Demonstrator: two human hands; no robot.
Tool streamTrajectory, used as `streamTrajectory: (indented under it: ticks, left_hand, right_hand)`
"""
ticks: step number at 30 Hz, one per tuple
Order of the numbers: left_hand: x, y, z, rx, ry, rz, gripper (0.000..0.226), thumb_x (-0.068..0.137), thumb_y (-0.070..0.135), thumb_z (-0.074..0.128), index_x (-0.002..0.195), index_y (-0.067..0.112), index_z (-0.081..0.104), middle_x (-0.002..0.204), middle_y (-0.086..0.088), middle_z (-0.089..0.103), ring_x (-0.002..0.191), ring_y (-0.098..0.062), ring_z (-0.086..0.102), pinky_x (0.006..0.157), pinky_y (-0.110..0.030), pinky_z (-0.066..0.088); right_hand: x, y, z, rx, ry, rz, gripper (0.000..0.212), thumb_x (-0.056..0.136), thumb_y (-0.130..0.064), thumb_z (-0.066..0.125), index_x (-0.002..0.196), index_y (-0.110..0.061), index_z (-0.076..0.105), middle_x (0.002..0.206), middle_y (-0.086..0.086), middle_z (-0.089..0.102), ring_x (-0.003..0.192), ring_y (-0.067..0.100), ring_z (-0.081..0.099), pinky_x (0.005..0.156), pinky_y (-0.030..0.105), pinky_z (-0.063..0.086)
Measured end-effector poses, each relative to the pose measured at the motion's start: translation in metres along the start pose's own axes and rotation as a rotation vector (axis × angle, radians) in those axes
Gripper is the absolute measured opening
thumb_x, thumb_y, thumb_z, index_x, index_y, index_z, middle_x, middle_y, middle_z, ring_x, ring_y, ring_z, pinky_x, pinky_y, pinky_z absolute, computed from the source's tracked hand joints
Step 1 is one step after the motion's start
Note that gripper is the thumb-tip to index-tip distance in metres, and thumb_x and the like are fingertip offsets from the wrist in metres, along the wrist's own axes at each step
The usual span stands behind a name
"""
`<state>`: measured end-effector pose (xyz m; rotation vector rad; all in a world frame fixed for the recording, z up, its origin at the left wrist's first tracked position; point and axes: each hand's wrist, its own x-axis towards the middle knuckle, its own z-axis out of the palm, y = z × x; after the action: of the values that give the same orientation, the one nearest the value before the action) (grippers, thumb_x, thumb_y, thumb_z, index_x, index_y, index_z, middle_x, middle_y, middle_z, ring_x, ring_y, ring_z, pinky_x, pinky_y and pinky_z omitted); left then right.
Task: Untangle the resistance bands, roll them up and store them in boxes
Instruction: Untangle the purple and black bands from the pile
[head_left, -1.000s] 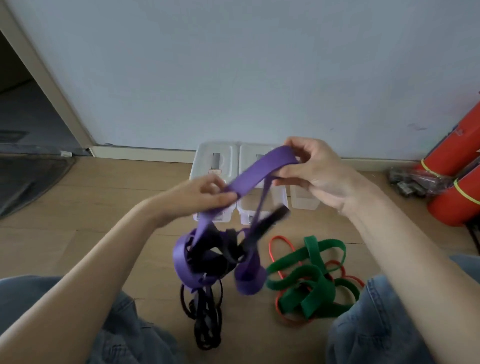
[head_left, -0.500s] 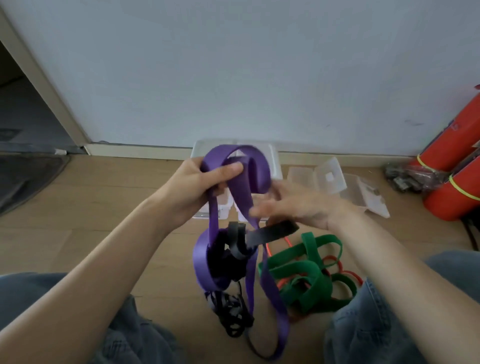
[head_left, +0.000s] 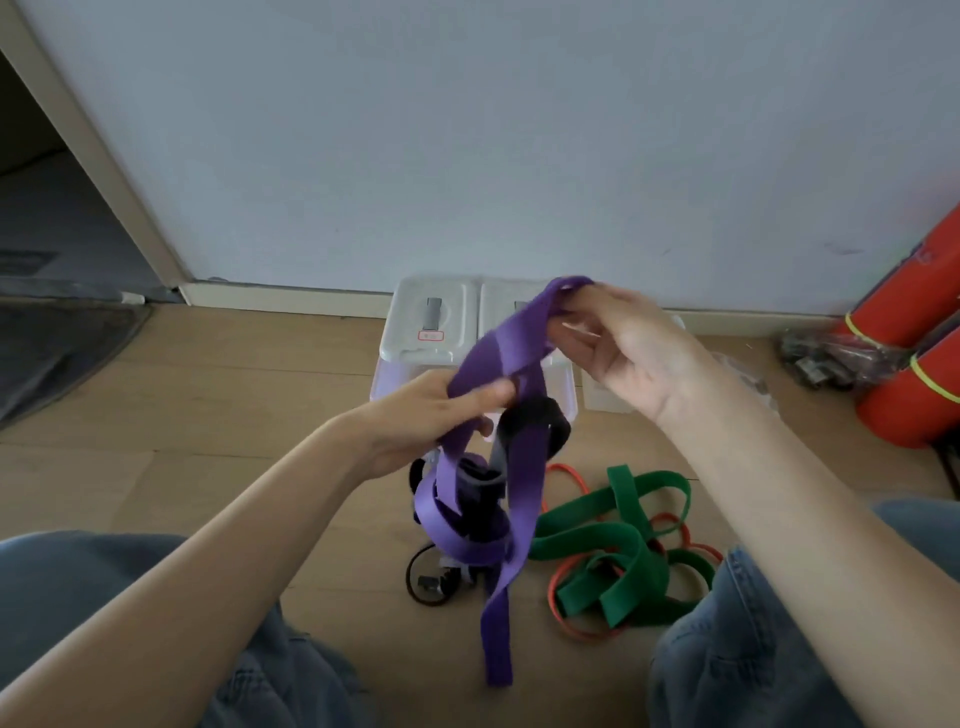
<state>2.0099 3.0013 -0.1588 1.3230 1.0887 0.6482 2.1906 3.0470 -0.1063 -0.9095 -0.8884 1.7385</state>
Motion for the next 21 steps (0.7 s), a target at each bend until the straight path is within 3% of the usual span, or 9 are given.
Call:
streamTrajectory:
  ticks: [2,4,6,9,10,12,15,18,21]
  left_hand:
    - [0.002,0.000,0.003,-0.010,-0.007,0.007,0.012,0.077,0.035,0.068,0.089,0.036,0.072,0.077,0.015,0.064,0.064,-0.002,0.051,0.065,-0.016,0.046]
    - [0.004,-0.001,0.007,-0.033,0.053,-0.008,0.012,0.072,0.029,0.073,0.081,0.022,0.069,0.067,0.004,0.055,0.059,-0.007,0.046,0.065,-0.021,0.042]
    - [0.007,-0.001,0.010,-0.089,0.186,-0.048,0.021,0.071,0.022,0.077,0.075,0.012,0.059,0.057,0.001,0.047,0.052,-0.009,0.041,0.059,-0.023,0.037]
    - [0.009,0.001,0.004,-0.335,0.416,-0.079,0.012,0.075,0.011,0.073,0.075,0.008,0.062,0.051,0.004,0.054,0.046,-0.009,0.046,0.051,-0.020,0.038]
    - [0.007,0.003,0.001,-0.387,0.464,-0.077,0.009,0.077,0.009,0.072,0.075,0.009,0.063,0.050,0.006,0.059,0.044,-0.008,0.051,0.048,-0.018,0.042]
    - [0.004,0.006,-0.002,-0.378,0.460,-0.060,0.006,0.077,0.009,0.071,0.080,0.007,0.066,0.055,0.003,0.065,0.048,-0.006,0.058,0.045,-0.012,0.043]
    - [-0.001,0.010,-0.001,-0.340,0.349,-0.073,0.022,0.075,0.022,0.074,0.088,0.005,0.068,0.067,-0.002,0.068,0.056,-0.010,0.063,0.049,-0.015,0.047]
    - [-0.002,0.017,-0.003,-0.429,0.372,-0.114,0.025,0.082,0.036,0.065,0.072,0.013,0.061,0.046,0.007,0.057,0.038,-0.005,0.052,0.041,-0.012,0.041]
    - [0.000,0.017,-0.007,-0.476,0.482,-0.157,0.021,0.087,0.031,0.062,0.078,0.012,0.057,0.043,0.006,0.055,0.036,-0.006,0.052,0.040,-0.014,0.042]
  right_hand:
    - [0.001,-0.001,-0.002,0.135,0.031,-0.016,0.010,0.084,0.009,0.057,0.080,0.000,0.060,0.064,0.007,0.068,0.063,0.015,0.069,0.059,0.020,0.055]
    - [0.002,0.000,-0.001,0.212,0.016,-0.054,0.012,0.078,0.010,0.061,0.086,0.000,0.059,0.070,0.010,0.070,0.069,0.018,0.070,0.063,0.023,0.056]
    - [0.002,0.007,-0.003,0.234,-0.027,-0.046,0.034,0.068,0.004,0.068,0.099,0.000,0.054,0.086,0.013,0.070,0.079,0.022,0.071,0.070,0.026,0.057]
    - [-0.002,0.023,-0.009,-0.268,-0.028,0.066,0.079,0.057,-0.023,0.079,0.127,-0.008,0.045,0.129,0.008,0.052,0.108,0.023,0.062,0.091,0.036,0.052]
    - [-0.006,0.030,-0.009,-0.486,-0.067,0.125,0.082,0.058,-0.032,0.080,0.130,-0.011,0.045,0.129,0.004,0.053,0.108,0.020,0.061,0.091,0.037,0.052]
    - [-0.010,0.044,-0.006,-0.703,-0.183,0.148,0.055,0.073,-0.025,0.077,0.118,-0.009,0.052,0.106,0.002,0.065,0.087,0.015,0.067,0.070,0.029,0.055]
    - [-0.009,0.049,-0.003,-0.997,-0.151,-0.108,0.024,0.082,-0.008,0.068,0.100,-0.008,0.051,0.075,0.002,0.065,0.057,0.015,0.061,0.049,0.023,0.047]
    - [-0.006,0.039,-0.005,-0.978,-0.154,-0.151,0.024,0.083,-0.004,0.067,0.101,-0.009,0.052,0.078,0.006,0.067,0.048,0.001,0.057,0.048,0.019,0.047]
    - [-0.006,0.038,-0.005,-1.044,-0.196,-0.150,0.037,0.082,-0.014,0.070,0.112,-0.020,0.049,0.085,0.000,0.066,0.054,-0.001,0.058,0.052,0.016,0.045]
